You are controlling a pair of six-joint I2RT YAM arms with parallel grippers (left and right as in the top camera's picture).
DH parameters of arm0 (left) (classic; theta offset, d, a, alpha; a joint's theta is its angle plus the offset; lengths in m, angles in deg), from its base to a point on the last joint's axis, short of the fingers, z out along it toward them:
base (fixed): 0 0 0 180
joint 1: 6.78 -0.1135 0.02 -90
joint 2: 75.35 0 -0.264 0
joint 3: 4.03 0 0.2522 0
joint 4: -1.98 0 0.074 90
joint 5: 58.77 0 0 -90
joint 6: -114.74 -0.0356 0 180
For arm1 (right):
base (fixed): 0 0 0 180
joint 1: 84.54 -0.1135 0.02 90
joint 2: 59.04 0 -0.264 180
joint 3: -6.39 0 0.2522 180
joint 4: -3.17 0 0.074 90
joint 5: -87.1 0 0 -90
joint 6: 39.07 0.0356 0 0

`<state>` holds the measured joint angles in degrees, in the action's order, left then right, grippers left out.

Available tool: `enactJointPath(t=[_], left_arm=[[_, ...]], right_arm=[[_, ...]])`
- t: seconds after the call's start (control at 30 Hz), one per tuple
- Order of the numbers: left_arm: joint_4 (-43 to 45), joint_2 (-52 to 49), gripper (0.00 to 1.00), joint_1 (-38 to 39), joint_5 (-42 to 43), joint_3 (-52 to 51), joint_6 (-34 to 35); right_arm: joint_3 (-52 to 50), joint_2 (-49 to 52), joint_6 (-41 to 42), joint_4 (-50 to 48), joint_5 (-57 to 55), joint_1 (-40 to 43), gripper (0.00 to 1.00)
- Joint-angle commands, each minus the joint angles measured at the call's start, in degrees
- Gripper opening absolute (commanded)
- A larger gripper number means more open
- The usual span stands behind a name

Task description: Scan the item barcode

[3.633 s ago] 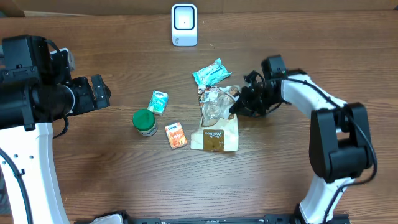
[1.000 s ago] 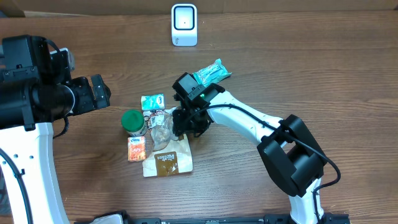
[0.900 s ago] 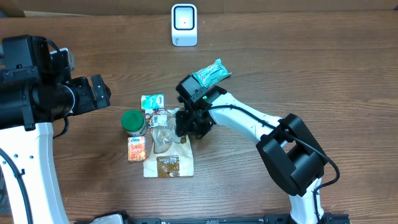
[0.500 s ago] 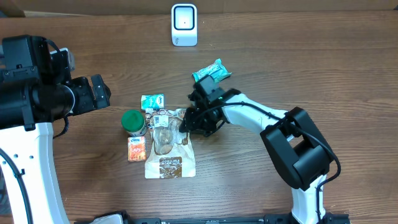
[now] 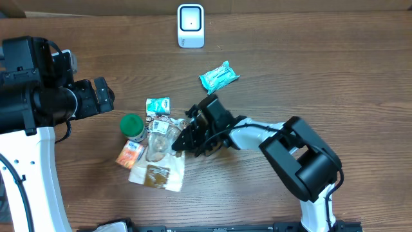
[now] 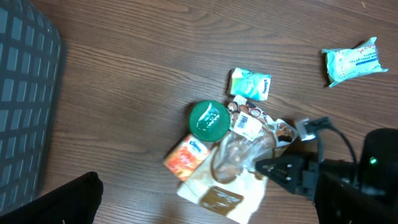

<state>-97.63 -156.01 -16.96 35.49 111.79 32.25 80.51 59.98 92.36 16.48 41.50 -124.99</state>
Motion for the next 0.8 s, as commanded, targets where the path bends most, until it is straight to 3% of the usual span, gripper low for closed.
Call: enactJointPath(t=[0.0,0.1,0.13,0.33,0.53,0.77], left_arm=[[-0.1,0.3,1.00,-0.3,-0.2,1.3,0.2],[-0.1,0.3,1.00,-0.3,-0.2,1.3,0.2],[-0.1,0.3,1.00,-0.3,-0.2,1.3,0.2],[-0.1,0.3,0.99,-0.3,-0.2,1.3,0.2],[-0.1,0.3,1.00,-0.3,-0.2,1.3,0.2],[-0.1,0.3,1.00,-0.3,-0.2,1.3,0.2]], right_arm=[[-0.9,0.7,5.1,-2.2,-6.6,-1.8,0.25],[-0.9,0.7,5.6,-5.2,-6.9,-2.0,0.06],[-0.8,0.7,6.5,-5.9,-7.0,-1.8,0.04],[0.8,-2.3,4.4,-0.4,-5.5,1.9,0.04],[7.9,-9.5,-10.8,21.9,-5.5,6.4,0.04],[20.3,-10.2,-28.8,49.6,-10.3,11.3,0.04]])
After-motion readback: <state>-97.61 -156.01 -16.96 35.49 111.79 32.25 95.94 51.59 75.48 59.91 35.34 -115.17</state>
